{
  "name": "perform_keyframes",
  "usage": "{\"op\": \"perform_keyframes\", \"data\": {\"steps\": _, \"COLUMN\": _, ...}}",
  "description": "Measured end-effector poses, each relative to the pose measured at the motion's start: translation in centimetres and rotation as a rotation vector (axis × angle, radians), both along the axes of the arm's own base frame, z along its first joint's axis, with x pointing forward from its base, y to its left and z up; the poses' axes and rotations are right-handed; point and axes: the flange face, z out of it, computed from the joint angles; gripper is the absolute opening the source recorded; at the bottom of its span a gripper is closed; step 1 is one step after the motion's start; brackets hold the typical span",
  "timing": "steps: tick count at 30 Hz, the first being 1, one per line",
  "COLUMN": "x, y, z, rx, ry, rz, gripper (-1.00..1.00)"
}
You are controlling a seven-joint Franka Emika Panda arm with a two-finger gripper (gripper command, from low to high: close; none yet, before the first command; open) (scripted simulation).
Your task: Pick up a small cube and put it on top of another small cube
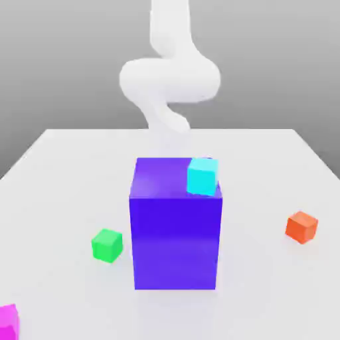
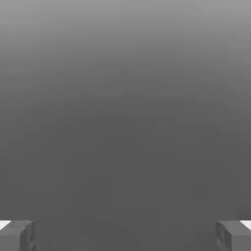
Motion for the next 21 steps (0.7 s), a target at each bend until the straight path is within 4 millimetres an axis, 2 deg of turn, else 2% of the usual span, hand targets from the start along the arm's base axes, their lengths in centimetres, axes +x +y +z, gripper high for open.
{"op": "perform_keyframes", "data": {"steps": 5, "x": 5.8, "y": -3.9, "z": -6.0, "rx": 0.079, "ry": 0.116, "rz": -0.167, "gripper": 0.00}}
{"op": "perform_keyframes", "data": {"steps": 11, "x": 10.9, "y": -9.3, "z": -14.3, "rx": 0.170, "ry": 0.243, "rz": -0.370, "gripper": 0.00}}
{"op": "perform_keyframes", "data": {"steps": 16, "x": 13.4, "y": -14.2, "z": -22.2, "rx": 0.244, "ry": 0.344, "rz": -0.547, "gripper": 0.00}}
{"op": "perform_keyframes", "data": {"steps": 21, "x": 13.9, "y": -19.8, "z": -30.7, "rx": 0.320, "ry": 0.440, "rz": -0.740, "gripper": 0.00}}
